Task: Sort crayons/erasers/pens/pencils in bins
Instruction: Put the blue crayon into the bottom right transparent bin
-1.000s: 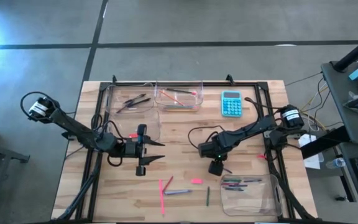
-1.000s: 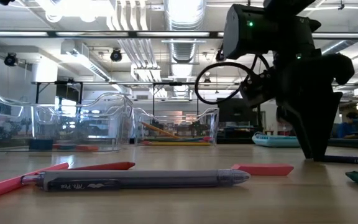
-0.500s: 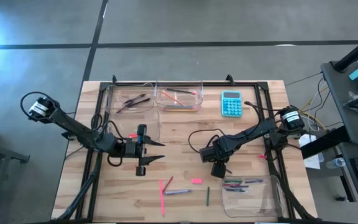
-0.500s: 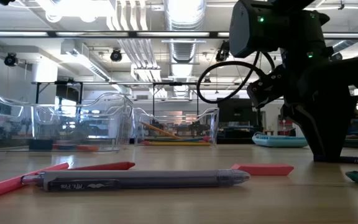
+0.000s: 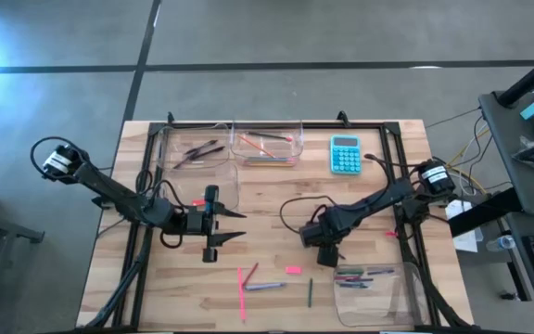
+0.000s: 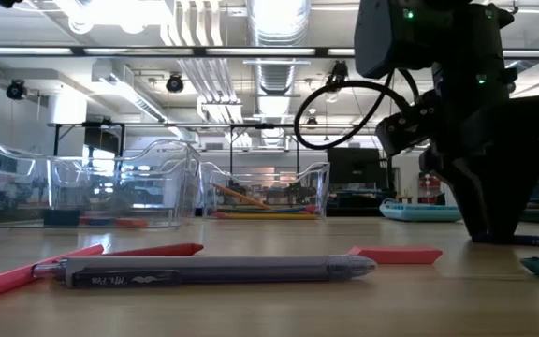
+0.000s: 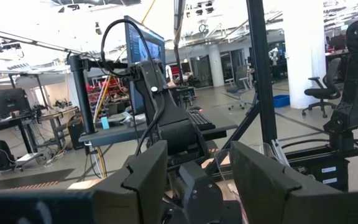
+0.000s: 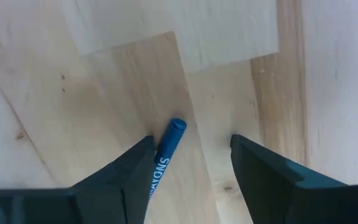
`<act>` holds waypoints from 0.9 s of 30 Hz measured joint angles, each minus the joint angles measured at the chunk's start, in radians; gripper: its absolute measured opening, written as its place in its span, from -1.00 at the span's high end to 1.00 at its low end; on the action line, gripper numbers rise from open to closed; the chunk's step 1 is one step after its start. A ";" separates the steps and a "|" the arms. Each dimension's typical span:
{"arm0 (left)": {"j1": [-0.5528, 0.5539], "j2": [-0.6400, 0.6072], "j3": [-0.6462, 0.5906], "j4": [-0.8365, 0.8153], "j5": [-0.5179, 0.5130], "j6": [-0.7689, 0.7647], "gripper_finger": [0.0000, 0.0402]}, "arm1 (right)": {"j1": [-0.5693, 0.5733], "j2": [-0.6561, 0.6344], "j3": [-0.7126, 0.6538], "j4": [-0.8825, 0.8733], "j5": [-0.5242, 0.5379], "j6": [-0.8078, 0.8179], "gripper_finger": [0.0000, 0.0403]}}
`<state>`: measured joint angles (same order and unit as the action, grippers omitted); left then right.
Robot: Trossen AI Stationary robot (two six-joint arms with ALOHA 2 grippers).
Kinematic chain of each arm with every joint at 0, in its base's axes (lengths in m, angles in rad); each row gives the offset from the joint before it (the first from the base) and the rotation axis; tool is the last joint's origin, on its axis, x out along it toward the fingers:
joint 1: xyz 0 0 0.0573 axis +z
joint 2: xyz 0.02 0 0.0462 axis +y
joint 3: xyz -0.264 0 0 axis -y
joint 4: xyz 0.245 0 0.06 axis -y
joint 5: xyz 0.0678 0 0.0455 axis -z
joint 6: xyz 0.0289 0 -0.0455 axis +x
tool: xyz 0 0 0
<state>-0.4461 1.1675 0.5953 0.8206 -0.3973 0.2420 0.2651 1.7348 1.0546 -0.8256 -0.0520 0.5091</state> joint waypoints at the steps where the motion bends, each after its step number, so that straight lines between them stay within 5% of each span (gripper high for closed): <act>1: 0.000 0.000 0.000 0.000 0.000 0.000 0.20 | -0.003 0.000 0.000 -0.002 0.001 0.000 0.04; 19: 0.000 0.000 0.000 0.000 0.000 0.000 0.20 | -0.085 0.000 -0.001 -0.029 -0.067 0.070 0.35; 27: 0.000 0.000 0.000 0.000 0.000 0.000 0.20 | -0.086 -0.024 -0.003 -0.033 -0.080 0.160 0.23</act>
<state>-0.4461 1.1675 0.5953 0.8205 -0.3973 0.2420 0.1787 1.7106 1.0513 -0.8586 -0.1315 0.6690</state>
